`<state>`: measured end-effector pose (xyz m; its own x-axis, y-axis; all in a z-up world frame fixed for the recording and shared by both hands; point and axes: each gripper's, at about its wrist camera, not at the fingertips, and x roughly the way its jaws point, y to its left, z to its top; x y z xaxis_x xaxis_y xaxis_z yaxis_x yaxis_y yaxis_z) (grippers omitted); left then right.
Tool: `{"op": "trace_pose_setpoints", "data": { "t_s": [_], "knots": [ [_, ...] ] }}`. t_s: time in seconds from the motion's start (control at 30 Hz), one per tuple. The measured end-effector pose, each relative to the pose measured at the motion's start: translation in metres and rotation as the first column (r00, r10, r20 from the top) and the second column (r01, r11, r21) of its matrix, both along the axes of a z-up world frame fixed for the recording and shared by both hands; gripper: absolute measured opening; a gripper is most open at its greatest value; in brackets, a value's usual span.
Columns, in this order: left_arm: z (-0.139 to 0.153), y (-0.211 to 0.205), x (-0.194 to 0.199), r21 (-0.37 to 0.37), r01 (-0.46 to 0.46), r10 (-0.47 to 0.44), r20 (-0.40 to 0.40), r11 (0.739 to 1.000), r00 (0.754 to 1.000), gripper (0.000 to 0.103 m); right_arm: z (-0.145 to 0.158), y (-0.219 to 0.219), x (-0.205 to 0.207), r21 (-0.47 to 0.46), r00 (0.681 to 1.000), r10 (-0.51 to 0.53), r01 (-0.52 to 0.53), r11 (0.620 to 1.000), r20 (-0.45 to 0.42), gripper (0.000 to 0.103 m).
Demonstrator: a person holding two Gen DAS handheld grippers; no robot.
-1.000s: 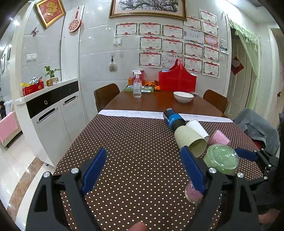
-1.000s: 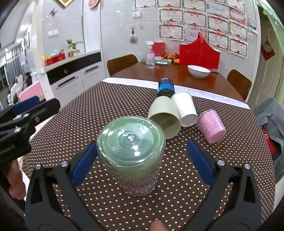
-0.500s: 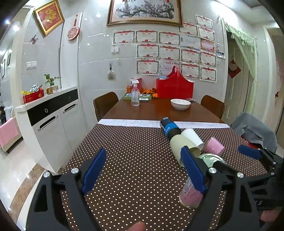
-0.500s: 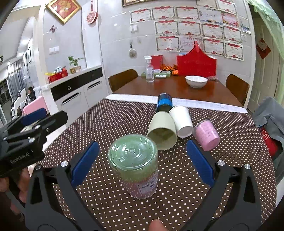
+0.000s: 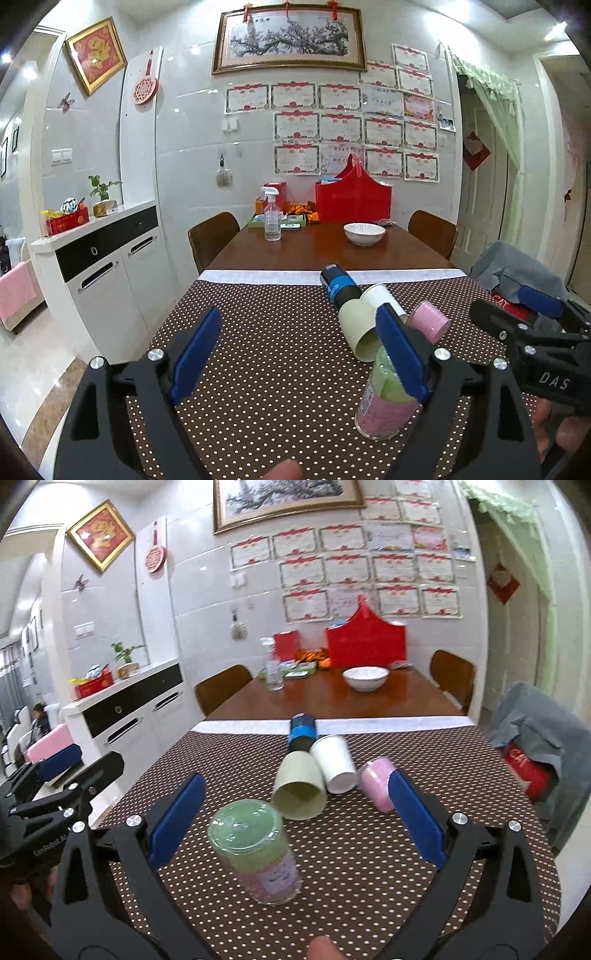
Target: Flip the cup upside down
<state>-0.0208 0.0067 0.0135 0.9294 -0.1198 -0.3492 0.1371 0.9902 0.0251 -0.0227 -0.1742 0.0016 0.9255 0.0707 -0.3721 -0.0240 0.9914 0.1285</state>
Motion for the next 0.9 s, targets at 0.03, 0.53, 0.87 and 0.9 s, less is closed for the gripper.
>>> {"op": "trace_pose_setpoints", "data": {
  "t_s": [0.03, 0.53, 0.87, 0.9],
  "knots": [
    [0.001, -0.002, -0.003, 0.003, 0.0, 0.0, 0.006, 1.0, 1.0, 0.084, 0.001, 0.0, -0.006, -0.006, 1.0, -0.014, 0.014, 1.0, 0.012, 0.097],
    [0.012, -0.009, -0.039, 0.003, 0.015, -0.015, 0.057, 1.0, 0.998, 0.084, 0.004, -0.001, -0.054, -0.072, 0.987, -0.127, 0.134, 0.988, 0.095, 0.097],
    [0.013, -0.013, -0.05, 0.011, 0.02, -0.021, 0.072, 1.0, 0.997, 0.084, 0.002, -0.003, -0.06, -0.055, 0.988, -0.131, 0.136, 0.989, 0.086, 0.097],
    [0.013, -0.014, -0.052, 0.014, 0.02, -0.021, 0.074, 1.0, 0.997, 0.084, 0.002, -0.003, -0.06, -0.054, 0.988, -0.131, 0.135, 0.989, 0.085, 0.097]
  ]
}}
